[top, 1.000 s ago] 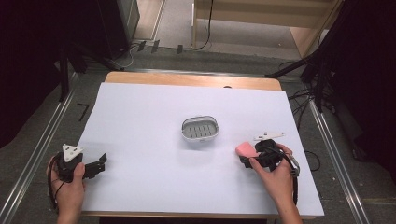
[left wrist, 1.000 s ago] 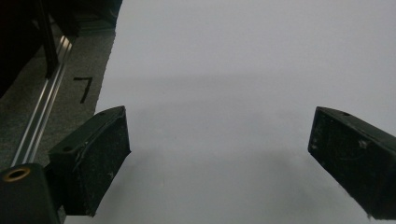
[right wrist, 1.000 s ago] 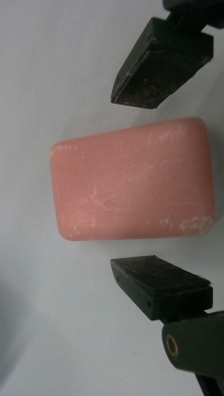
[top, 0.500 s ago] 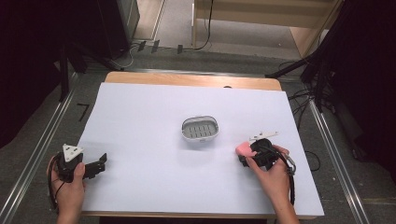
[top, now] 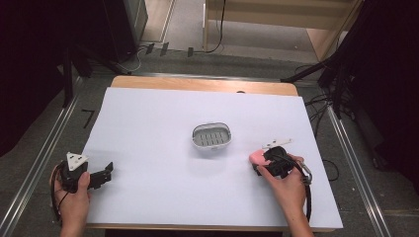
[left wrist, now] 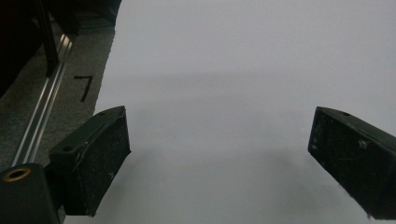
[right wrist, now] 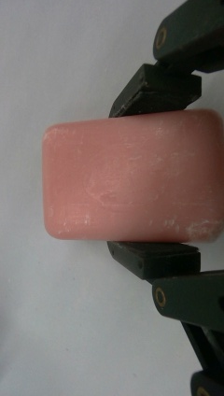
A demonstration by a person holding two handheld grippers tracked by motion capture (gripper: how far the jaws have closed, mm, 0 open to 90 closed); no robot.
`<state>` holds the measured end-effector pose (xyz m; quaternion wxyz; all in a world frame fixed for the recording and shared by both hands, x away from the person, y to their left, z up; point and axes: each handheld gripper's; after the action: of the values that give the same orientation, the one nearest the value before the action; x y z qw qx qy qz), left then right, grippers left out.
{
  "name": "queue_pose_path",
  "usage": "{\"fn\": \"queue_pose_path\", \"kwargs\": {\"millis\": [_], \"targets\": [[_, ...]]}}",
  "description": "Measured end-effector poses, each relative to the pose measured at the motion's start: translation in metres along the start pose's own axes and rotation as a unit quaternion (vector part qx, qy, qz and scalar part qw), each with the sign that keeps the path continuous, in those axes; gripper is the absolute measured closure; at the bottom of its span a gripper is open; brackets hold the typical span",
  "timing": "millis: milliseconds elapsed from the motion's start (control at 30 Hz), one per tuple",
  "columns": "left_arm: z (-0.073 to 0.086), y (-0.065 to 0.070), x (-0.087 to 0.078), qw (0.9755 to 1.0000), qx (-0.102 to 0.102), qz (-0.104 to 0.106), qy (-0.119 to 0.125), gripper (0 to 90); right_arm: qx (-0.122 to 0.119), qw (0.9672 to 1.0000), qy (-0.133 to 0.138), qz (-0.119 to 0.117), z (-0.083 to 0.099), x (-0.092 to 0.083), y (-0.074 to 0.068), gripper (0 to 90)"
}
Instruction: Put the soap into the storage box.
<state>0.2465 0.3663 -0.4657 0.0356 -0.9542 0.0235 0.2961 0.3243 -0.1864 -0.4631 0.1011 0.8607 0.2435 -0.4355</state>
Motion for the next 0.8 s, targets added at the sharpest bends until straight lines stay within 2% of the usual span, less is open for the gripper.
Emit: {"fn": "queue_pose_path", "kwargs": {"millis": [267,433,700,800], "targets": [[0.0,0.0,0.001,1.0,-0.003,0.0,-0.002,5.8,-0.026,0.9992,0.022,-0.019,-0.009,-0.007,-0.002,38.4],[0.0,0.0,0.001,1.0,-0.003,-0.001,-0.002,5.8,-0.055,0.9974,0.031,-0.035,-0.022,-0.01,-0.005,38.5],[0.0,0.0,0.001,1.0,-0.003,0.001,-0.005,5.8,-0.079,0.9948,0.045,-0.045,-0.035,-0.017,-0.008,38.5],[0.0,0.0,0.001,1.0,-0.003,0.0,-0.004,5.8,-0.089,0.9929,0.054,-0.058,-0.041,-0.018,-0.01,38.5]]}}
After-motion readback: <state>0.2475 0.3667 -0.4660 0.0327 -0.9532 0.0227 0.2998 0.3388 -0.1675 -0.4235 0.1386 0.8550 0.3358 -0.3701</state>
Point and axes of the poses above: each handheld gripper's, and its own axes: x roughly forward along the jaws, z roughly out of its underside, y roughly to its right, and after that the axes turned 5 degrees about y, right-handed
